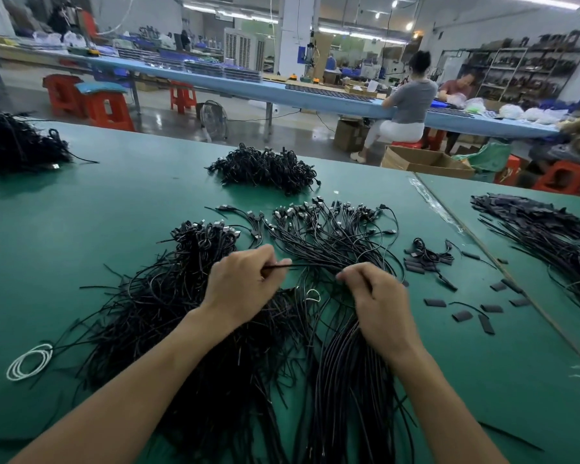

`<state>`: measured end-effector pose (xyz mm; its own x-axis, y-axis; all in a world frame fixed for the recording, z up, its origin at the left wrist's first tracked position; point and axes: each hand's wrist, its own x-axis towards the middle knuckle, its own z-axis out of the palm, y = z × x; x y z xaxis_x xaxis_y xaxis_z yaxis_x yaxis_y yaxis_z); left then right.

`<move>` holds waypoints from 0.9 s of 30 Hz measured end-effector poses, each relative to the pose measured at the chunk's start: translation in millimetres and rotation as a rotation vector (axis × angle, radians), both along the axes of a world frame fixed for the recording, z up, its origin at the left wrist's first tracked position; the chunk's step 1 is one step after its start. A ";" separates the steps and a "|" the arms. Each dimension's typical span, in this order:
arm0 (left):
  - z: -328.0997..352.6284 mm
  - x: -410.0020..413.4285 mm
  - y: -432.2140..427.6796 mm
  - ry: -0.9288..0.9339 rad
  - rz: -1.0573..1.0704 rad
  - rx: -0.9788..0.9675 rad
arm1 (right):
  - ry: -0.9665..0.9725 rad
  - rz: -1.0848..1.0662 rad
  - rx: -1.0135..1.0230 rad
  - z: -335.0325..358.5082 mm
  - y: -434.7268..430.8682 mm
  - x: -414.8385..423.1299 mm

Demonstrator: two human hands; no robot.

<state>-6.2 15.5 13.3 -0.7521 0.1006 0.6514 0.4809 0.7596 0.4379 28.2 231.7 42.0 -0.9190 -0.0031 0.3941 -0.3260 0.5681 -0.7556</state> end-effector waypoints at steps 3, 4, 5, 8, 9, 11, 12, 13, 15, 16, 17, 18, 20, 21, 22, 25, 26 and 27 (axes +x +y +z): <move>8.6 2.3 -10.5 0.095 0.059 0.048 | 0.028 -0.177 -0.161 0.2 12.0 -3.9; 11.4 2.9 -11.9 0.106 0.060 0.038 | 0.025 -0.201 -0.183 -0.5 14.5 -5.5; 12.7 2.5 -12.1 0.099 0.057 0.020 | 0.017 -0.211 -0.195 -0.8 15.5 -5.9; 7.5 -0.6 -11.5 -0.219 0.005 -0.035 | -0.001 -0.178 -0.228 -1.2 14.1 -5.2; 3.8 -0.2 -10.8 -0.399 -0.018 -0.053 | 0.005 -0.156 -0.228 -0.4 13.1 -3.8; -6.6 1.6 -10.8 -0.629 -0.016 -0.094 | 0.051 -0.137 -0.214 1.5 12.2 -1.0; -10.2 3.2 -11.5 -0.665 -0.012 -0.080 | 0.086 -0.160 -0.211 2.4 12.8 -0.2; -12.8 3.9 -12.7 -0.665 -0.020 -0.037 | 0.110 -0.197 -0.221 3.2 14.4 -0.5; -15.1 5.6 -15.4 -0.608 -0.067 0.051 | 0.091 -0.260 -0.259 2.9 19.6 -4.0; -13.4 7.2 -15.9 -0.592 -0.113 0.087 | 0.057 -0.272 -0.266 2.1 22.9 -5.9; -10.0 9.4 -15.0 -0.594 -0.166 0.122 | 0.019 -0.259 -0.259 1.0 25.7 -7.3; -5.5 12.2 -13.3 -0.605 -0.221 0.160 | -0.019 -0.217 -0.244 -0.6 27.7 -7.9; 3.8 20.1 -7.4 -0.689 -0.357 0.249 | -0.095 -0.084 -0.227 -3.4 24.0 -7.2; 8.5 25.3 -2.7 -0.774 -0.451 0.302 | -0.124 -0.022 -0.227 -4.7 18.9 -6.2; 12.8 31.3 3.2 -0.874 -0.554 0.345 | -0.141 0.024 -0.226 -6.1 12.6 -5.2; 23.3 50.5 22.6 -1.033 -0.851 0.492 | -0.173 0.144 -0.192 -5.2 -9.1 -2.1; 28.3 55.6 27.8 -1.028 -0.914 0.611 | -0.206 0.201 -0.152 -5.4 -15.4 -0.8; 34.2 58.2 31.5 -1.003 -0.933 0.752 | -0.248 0.262 -0.091 -5.7 -20.8 1.2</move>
